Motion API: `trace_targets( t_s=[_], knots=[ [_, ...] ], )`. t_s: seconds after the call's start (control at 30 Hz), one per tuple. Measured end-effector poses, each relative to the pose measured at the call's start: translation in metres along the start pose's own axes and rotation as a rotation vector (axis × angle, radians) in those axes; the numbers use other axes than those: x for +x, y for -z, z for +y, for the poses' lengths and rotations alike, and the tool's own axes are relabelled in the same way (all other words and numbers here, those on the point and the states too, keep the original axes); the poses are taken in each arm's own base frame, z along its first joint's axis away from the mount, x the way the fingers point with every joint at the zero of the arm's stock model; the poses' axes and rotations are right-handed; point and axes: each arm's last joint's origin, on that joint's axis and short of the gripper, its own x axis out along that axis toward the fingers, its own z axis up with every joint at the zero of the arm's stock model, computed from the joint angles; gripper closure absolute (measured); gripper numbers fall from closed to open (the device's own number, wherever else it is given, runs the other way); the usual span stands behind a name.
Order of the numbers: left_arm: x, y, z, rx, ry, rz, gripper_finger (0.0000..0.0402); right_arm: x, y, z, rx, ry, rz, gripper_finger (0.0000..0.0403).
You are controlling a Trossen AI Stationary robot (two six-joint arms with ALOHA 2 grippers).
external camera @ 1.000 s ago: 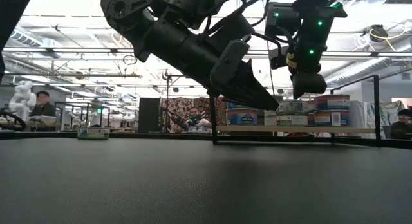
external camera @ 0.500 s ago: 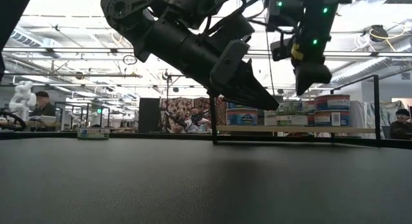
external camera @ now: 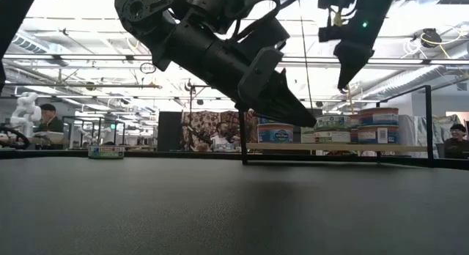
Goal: Stack canned seafood by type on shelf
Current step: Stack the green tuna can on top of the bottom green tuna can on the shelf
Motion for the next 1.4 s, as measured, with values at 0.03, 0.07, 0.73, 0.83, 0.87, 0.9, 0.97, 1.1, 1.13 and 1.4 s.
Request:
trace_targets(
  t_s=[0.03, 0.07, 0.73, 0.83, 0.87, 0.9, 0.97, 1.1, 1.13, 1.4],
  knots=[
    [0.0, 0.0, 0.0, 0.0, 0.0, 0.001, 0.0237, 0.003, -0.001, -0.005, 0.015, -0.027, 0.011, 0.0399],
    [0.0, 0.0, 0.0, 0.0, 0.0, 0.002, 0.0237, 0.007, -0.001, -0.01, 0.024, -0.052, 0.026, 0.0401],
    [0.0, 0.002, 0.0, 0.001, 0.0, 0.017, 0.0237, 0.063, -0.017, -0.033, 0.071, -0.156, 0.103, 0.0403],
    [0.0, 0.002, 0.0, 0.001, 0.0, 0.018, 0.0237, 0.068, -0.017, -0.033, 0.069, -0.155, 0.121, 0.0403],
    [0.0, 0.002, 0.0, 0.002, 0.0, 0.019, 0.0237, 0.069, -0.017, -0.033, 0.068, -0.152, 0.129, 0.0403],
    [0.0, 0.002, 0.0, 0.002, 0.0, 0.019, 0.0237, 0.071, -0.017, -0.032, 0.065, -0.148, 0.137, 0.0403],
    [0.0, 0.002, 0.0, 0.002, 0.0, 0.021, 0.0237, 0.074, -0.017, -0.031, 0.063, -0.149, 0.142, 0.0403],
    [0.0, 0.002, 0.0, 0.002, 0.0, 0.023, 0.0237, 0.08, -0.019, -0.029, 0.055, -0.139, 0.153, 0.0403],
    [0.0, 0.002, 0.0, 0.002, 0.0, 0.023, 0.0237, 0.081, -0.019, -0.029, 0.054, -0.139, 0.157, 0.0403],
    [0.0, 0.003, 0.0, 0.003, 0.0, 0.032, 0.0237, 0.084, -0.019, -0.029, 0.043, -0.083, 0.169, 0.0402]
  ],
)
